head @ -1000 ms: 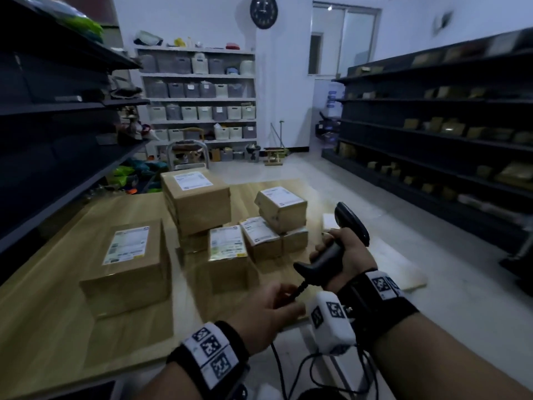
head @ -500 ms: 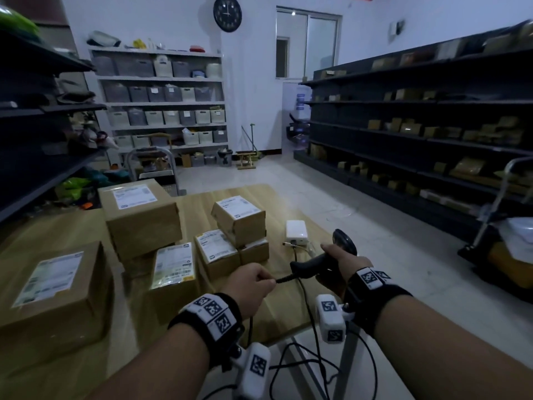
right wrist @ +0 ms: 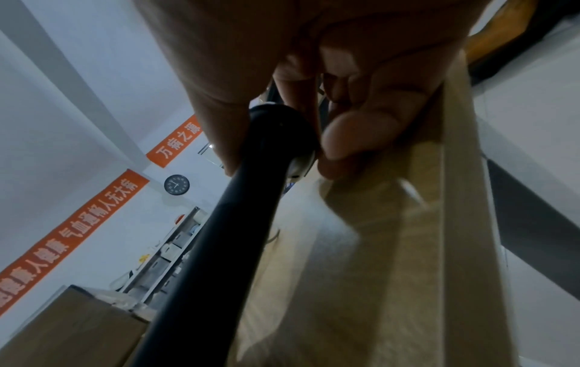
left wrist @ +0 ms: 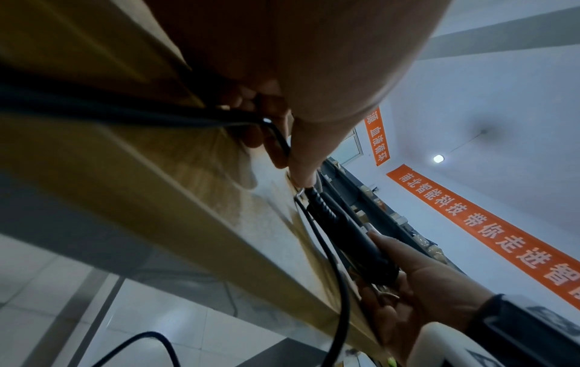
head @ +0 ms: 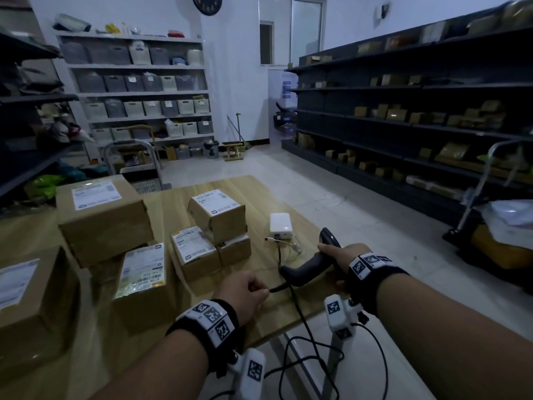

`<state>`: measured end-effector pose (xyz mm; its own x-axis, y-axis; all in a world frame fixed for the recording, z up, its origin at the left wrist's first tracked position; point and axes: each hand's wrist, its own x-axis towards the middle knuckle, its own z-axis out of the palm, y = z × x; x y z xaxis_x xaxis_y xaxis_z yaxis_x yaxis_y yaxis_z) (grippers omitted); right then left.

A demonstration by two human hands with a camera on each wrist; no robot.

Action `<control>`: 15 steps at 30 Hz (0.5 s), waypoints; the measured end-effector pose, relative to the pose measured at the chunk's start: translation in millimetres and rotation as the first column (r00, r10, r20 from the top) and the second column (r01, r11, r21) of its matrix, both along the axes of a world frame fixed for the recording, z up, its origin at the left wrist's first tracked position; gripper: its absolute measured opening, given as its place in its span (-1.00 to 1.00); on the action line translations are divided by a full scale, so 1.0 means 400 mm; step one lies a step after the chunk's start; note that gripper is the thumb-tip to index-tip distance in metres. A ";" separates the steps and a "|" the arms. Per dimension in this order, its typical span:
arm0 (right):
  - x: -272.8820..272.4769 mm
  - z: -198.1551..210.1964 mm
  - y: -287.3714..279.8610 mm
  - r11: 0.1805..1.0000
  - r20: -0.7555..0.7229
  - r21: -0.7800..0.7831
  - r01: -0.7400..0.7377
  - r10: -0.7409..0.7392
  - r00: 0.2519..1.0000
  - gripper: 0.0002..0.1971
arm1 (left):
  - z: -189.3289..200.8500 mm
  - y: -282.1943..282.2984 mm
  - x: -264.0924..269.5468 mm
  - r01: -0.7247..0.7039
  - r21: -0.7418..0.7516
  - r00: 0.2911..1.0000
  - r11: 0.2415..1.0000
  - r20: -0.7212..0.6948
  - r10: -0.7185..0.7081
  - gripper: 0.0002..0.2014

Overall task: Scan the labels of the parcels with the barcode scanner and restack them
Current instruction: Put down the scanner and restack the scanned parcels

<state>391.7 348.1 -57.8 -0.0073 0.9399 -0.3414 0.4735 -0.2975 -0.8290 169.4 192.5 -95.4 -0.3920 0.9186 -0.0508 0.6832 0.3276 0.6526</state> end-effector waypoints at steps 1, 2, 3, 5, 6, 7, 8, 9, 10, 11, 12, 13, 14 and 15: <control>0.000 -0.004 0.005 1.000 0.038 0.008 -0.011 0.010 0.999 -0.34 | -0.002 -0.001 -0.001 -0.005 -0.006 1.000 1.000 0.012 0.005 -0.79; 0.001 -0.008 0.010 1.000 0.067 0.012 -0.019 0.018 0.998 -0.32 | -0.006 -0.003 -0.005 -0.008 -0.006 1.000 1.000 0.019 0.008 -0.79; 0.003 -0.013 0.015 0.999 0.089 0.015 -0.032 0.030 0.996 -0.31 | -0.008 -0.006 -0.007 -0.010 -0.004 1.000 1.000 0.019 0.010 -0.78; 0.006 -0.025 0.025 0.998 0.129 0.026 -0.057 0.053 0.990 -0.31 | -0.010 -0.012 -0.014 -0.004 -0.012 1.000 1.000 0.021 0.005 -0.80; 0.009 -0.030 0.027 0.996 0.149 0.041 -0.076 0.069 0.986 -0.32 | -0.010 -0.013 -0.018 0.001 -0.016 1.000 1.000 0.028 -0.001 -0.82; 0.011 -0.035 0.028 0.993 0.169 0.061 -0.100 0.088 0.982 -0.33 | -0.009 -0.015 -0.021 0.004 -0.023 0.999 1.000 0.040 -0.003 -0.84; 0.013 -0.037 0.027 0.989 0.192 0.085 -0.123 0.105 0.976 -0.34 | -0.010 -0.016 -0.023 0.003 -0.030 0.998 1.000 0.055 -0.001 -0.88; 0.014 -0.040 0.025 0.984 0.214 0.106 -0.144 0.118 0.970 -0.34 | -0.011 -0.017 -0.024 -0.002 -0.030 0.998 1.000 0.069 0.004 -0.93; 0.016 -0.044 0.022 0.980 0.228 0.122 -0.159 0.128 0.965 -0.33 | -0.013 -0.018 -0.024 -0.009 -0.025 0.997 1.000 0.080 0.011 -0.95; 0.018 -0.048 0.018 0.977 0.233 0.135 -0.165 0.131 0.964 -0.33 | -0.014 -0.018 -0.024 -0.015 -0.020 0.996 1.000 0.084 0.017 -0.96; 0.022 -0.051 0.013 0.975 0.228 0.150 -0.162 0.126 0.966 -0.34 | -0.016 -0.018 -0.023 -0.018 -0.019 0.997 1.000 0.080 0.019 -0.95; 0.026 -0.055 0.009 0.974 0.215 0.167 -0.151 0.114 0.970 -0.34 | -0.018 -0.018 -0.023 -0.017 -0.020 0.997 1.000 0.075 0.019 -0.94; 0.033 -0.056 0.004 0.973 0.195 0.189 -0.131 0.094 0.976 -0.33 | -0.021 -0.019 -0.022 -0.017 -0.018 0.997 1.000 0.076 0.019 -0.92; 0.039 -0.058 0.001 0.974 0.165 0.203 -0.100 0.067 0.984 -0.31 | -0.024 -0.019 -0.021 -0.019 -0.010 0.996 1.000 0.088 0.020 -0.91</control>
